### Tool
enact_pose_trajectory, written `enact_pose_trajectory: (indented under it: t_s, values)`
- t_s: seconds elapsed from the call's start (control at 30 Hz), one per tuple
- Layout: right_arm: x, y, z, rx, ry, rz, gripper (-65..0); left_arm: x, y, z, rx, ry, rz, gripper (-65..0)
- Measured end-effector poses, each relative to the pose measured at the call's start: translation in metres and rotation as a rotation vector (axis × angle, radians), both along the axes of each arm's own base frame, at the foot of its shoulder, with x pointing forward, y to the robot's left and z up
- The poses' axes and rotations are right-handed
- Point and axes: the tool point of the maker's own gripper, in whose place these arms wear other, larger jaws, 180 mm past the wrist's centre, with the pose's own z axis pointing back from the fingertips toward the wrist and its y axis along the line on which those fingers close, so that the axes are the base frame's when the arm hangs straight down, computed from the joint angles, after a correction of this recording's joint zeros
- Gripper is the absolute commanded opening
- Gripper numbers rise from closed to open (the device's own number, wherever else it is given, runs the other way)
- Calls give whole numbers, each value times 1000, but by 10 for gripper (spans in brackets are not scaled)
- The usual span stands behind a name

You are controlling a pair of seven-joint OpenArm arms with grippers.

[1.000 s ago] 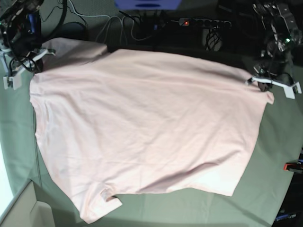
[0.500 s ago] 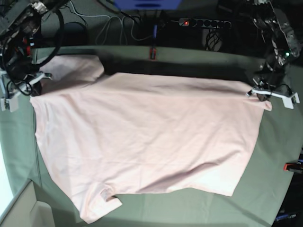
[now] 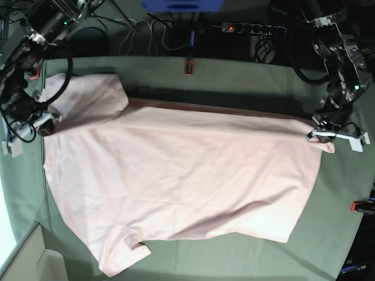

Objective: Layout the t-shirt on the table in an organized manner, then fold the t-shirt properly
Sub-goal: 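Fold the shirt's collar edge over toward the hem with both grippers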

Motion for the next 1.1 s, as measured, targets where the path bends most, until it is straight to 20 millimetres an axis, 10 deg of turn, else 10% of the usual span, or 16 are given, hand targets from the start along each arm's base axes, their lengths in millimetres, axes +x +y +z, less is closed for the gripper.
enact_pose_trajectory:
  t_s: [0.7,0.83,1.1]
  values:
    - [45,14,-5,56,-44,75,-650,34,7,-17,-46,26,5,-648]
    - [44,14,-6,56,-43,75,-614,27,11,-31,-52,71,11,-535]
    - [42,11,-6,56,-39,67,-306,26,13,-32,-50,69,23,-228]
